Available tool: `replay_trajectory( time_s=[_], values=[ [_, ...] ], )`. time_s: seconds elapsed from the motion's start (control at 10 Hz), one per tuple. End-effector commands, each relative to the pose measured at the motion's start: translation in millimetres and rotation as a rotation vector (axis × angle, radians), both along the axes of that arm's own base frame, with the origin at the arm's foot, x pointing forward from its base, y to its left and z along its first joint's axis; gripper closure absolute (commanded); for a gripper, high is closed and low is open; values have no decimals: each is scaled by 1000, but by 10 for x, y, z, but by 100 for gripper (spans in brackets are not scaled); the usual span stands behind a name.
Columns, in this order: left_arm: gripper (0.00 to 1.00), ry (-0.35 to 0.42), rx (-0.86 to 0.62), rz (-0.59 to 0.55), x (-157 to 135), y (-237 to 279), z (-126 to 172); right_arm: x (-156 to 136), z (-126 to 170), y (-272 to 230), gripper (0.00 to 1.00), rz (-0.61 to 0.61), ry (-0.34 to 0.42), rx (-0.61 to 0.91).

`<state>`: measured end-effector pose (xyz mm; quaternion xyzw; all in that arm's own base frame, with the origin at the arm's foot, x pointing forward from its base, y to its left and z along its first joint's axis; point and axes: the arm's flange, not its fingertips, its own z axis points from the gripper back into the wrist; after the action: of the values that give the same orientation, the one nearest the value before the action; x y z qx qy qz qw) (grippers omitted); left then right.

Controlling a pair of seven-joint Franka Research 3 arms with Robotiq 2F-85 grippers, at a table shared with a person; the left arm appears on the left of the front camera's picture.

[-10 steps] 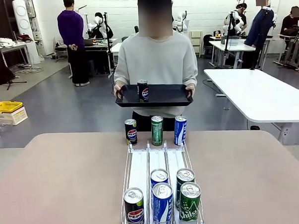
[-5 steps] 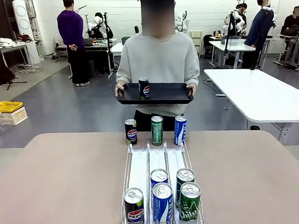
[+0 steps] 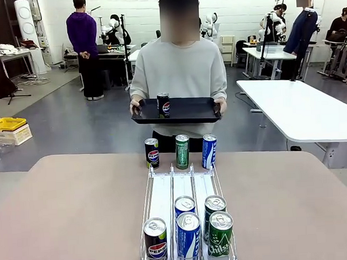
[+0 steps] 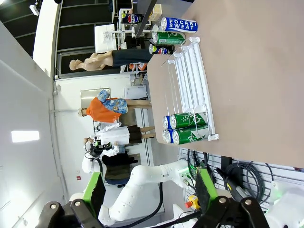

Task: Retrieve and hand over the desired beverage to the person.
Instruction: Pick up another can of the same type that the person held from the Automatic Can Dispenser.

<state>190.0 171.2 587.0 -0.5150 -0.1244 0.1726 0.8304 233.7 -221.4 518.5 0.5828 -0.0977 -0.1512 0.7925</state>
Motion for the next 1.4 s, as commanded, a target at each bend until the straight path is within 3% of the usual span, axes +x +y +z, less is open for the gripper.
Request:
replay_trajectory(
  time_s=[0.0,1.3],
  values=[
    [0,12,4,16,-120,18,36,8,3,9,0,3,-21,19],
    [0,12,4,16,-120,18,36,8,3,9,0,3,-21,19]
  ],
)
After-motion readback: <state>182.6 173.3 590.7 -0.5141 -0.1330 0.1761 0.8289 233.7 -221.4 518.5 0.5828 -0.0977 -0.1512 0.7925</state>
